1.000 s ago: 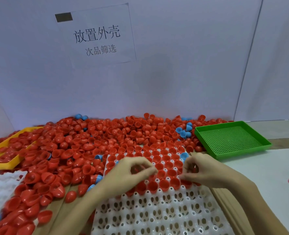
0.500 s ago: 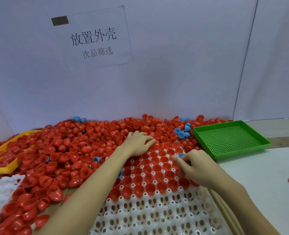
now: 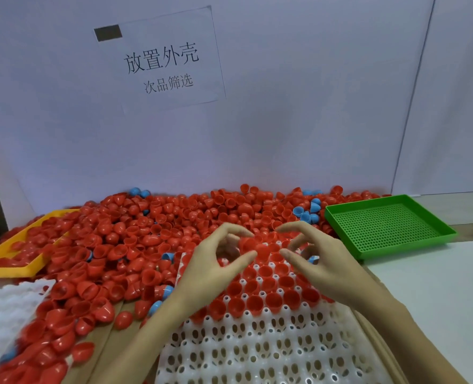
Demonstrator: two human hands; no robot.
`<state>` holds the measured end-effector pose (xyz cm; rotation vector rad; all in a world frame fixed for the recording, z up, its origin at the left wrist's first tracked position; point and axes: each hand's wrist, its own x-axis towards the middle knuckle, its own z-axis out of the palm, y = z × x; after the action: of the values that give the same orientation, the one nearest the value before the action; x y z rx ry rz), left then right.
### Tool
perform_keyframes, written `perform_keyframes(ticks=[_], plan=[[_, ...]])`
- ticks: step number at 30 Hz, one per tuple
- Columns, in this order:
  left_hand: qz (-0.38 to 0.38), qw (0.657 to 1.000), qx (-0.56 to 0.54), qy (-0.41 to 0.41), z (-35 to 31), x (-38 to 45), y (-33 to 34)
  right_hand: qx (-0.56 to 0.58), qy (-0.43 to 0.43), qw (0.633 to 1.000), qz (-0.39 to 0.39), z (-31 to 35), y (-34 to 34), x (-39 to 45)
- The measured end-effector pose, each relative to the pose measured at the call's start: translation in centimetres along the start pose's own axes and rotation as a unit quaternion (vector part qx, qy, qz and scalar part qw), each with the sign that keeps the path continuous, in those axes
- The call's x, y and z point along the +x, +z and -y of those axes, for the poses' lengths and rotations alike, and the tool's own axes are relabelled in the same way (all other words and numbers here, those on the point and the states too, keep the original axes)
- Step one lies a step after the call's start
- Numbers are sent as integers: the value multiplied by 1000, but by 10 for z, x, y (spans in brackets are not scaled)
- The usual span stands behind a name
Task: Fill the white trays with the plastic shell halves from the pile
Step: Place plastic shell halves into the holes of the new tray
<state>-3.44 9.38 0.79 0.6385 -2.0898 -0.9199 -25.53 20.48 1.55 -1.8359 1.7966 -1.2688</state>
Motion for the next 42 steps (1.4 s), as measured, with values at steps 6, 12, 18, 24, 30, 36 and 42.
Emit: perform_keyframes(ticks=[6, 12, 18, 24, 30, 36, 42], plan=[[15, 994, -99, -46, -4, -47, -3, 140, -21, 979, 145, 25, 21, -7], [-39, 994, -72, -70, 4, -50, -8, 172, 3, 978, 115, 30, 37, -11], [-81, 997, -9, -8, 2, -51, -7, 176, -10, 981, 75, 29, 50, -13], [-27, 999, 6, -25, 3, -52, -16, 131, -40, 988, 71, 30, 61, -16], [83, 993, 67, -50, 12, -51, -54, 108, -36, 986, 118, 32, 64, -18], [168, 975, 141, -34, 17, -58, -65, 42, -92, 989, 110, 38, 75, -25], [115, 977, 178, -17, 25, -55, -68, -77, -115, 982, 128, 39, 88, -30]])
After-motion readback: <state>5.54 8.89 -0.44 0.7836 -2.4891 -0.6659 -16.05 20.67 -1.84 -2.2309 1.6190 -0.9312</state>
